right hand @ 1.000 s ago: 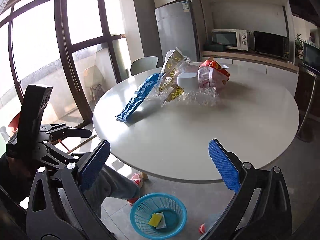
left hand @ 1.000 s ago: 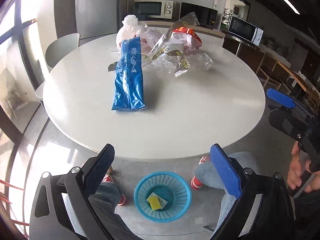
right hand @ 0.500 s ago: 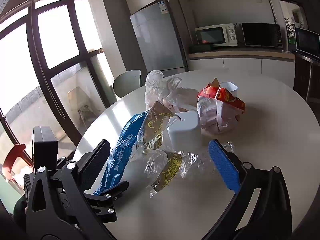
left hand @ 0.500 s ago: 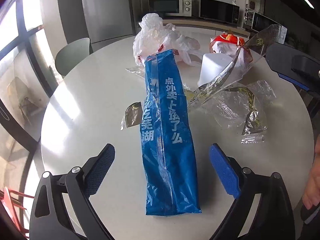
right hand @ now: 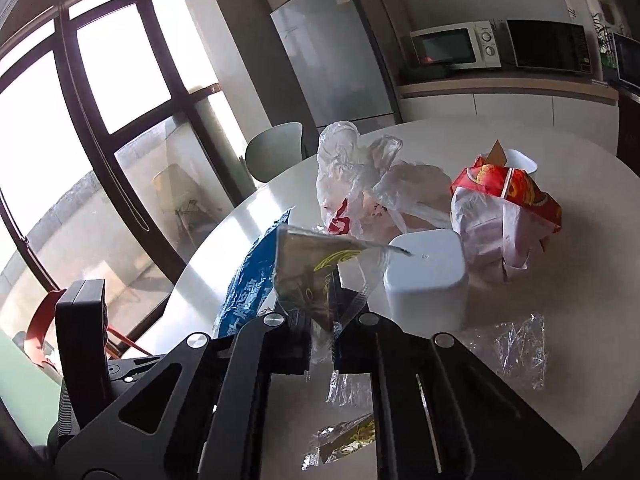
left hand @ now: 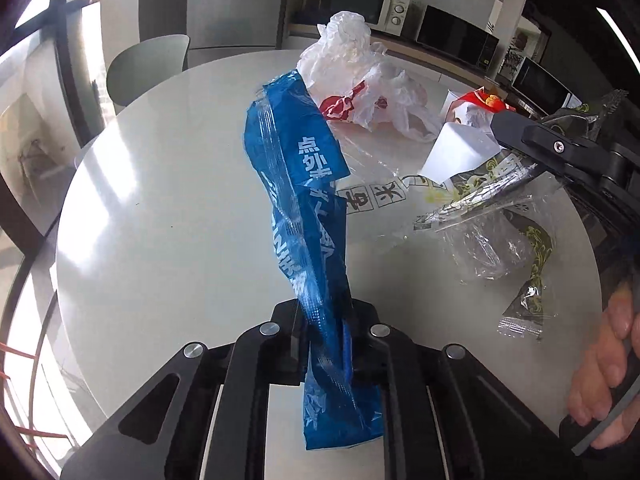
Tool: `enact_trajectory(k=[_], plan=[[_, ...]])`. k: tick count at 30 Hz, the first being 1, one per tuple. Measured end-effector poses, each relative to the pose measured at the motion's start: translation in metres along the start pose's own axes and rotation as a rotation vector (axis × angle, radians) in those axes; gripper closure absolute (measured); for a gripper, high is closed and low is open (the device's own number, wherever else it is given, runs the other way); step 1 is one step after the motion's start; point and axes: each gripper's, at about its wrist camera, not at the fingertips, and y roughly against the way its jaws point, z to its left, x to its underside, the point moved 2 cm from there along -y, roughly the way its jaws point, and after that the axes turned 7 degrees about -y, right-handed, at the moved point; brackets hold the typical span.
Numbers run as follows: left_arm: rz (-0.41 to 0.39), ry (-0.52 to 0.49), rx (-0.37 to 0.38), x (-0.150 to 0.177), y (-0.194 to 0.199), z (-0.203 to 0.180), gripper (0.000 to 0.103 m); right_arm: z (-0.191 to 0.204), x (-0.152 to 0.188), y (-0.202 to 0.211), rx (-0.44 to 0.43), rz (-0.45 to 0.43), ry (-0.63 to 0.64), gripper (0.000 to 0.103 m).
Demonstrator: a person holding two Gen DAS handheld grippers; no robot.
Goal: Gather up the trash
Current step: 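Grasp the blue snack bag with the left tool while the right tool grasps the clear wrapper, then lower the blue bag and wrapper into the blue basket and open both tools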
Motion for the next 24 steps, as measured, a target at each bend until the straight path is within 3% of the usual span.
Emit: enact_trajectory(k=[6,13,24], plan=[[-0.037,0.016,-0.006,0.010,0.027,0.004,0.097,0.017,-0.003,0.046,-0.062,-0.099,0.039,0.100],[-0.061,-0.007,-0.010,0.031,0.058,-0.008,0.097,0.015,0.018,0.081,-0.065,-0.089,0.050,0.100],[-0.064,-0.045,0.059,0.096,0.097,-0.030,0.097,0.008,0.077,0.147,-0.061,-0.061,0.084,0.100]])
